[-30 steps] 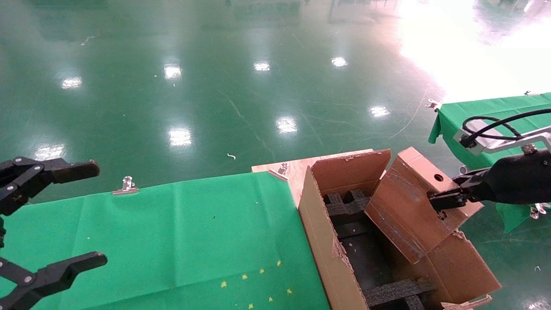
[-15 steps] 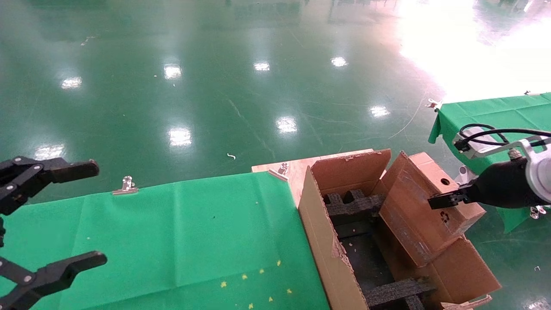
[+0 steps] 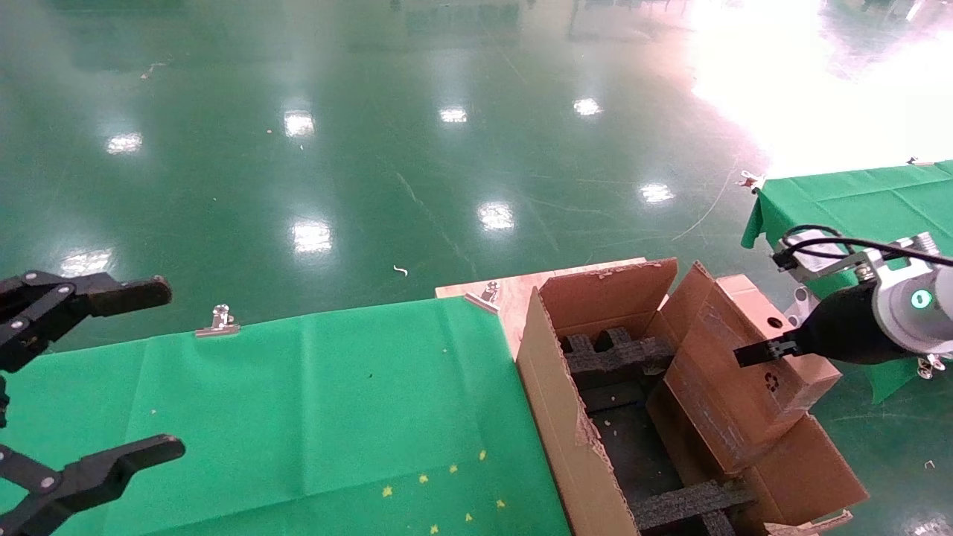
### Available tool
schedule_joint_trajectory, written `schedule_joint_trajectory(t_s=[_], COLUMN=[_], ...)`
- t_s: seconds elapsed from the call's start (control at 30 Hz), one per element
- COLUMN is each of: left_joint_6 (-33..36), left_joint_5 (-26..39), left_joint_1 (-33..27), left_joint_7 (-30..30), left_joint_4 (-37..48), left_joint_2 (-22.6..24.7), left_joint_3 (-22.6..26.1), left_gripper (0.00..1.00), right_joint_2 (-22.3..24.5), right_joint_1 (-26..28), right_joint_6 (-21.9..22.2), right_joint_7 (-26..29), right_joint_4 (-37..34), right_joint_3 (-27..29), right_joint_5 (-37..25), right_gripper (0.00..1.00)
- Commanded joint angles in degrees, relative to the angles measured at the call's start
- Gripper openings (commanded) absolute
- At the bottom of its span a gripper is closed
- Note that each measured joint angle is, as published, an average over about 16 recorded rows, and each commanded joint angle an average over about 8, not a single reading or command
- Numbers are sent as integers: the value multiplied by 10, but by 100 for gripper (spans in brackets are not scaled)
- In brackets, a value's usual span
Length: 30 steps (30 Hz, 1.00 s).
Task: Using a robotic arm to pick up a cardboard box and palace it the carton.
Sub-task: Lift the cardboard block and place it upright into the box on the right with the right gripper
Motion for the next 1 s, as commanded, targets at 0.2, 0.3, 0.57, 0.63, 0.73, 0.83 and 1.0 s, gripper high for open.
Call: schedule_joint_trajectory(t_s=[0.2, 0.3, 0.57, 0.63, 0.73, 0.83, 1.0], left_joint_6=[0, 0, 0, 0, 0, 0, 0], left_joint_5=[0, 0, 0, 0, 0, 0, 0], left_joint_1=[0, 0, 0, 0, 0, 0, 0], left_joint_7=[0, 0, 0, 0, 0, 0, 0], left_joint_4=[0, 0, 0, 0, 0, 0, 0], left_joint_2=[0, 0, 0, 0, 0, 0, 0], left_joint_3=[0, 0, 0, 0, 0, 0, 0], left_gripper=[100, 100, 100, 100, 100, 100, 100], right_joint_2=[-16, -25, -43, -45, -48, -53, -61], right_joint_1=[-18, -26, -54, -61, -71, -81, -100], right_joint_6=[12, 19, 46, 54, 65, 77, 96], right_joint_7=[45, 68, 109, 117, 127, 139, 160], right_joint_4=[0, -1, 0, 0, -1, -1, -2], right_joint_3=[-8, -12, -22, -25, -28, -31, -35], right_joint_5=[-22, -36, -69, -76, -86, -95, -112], right_gripper=[0, 0, 0, 0, 0, 0, 0])
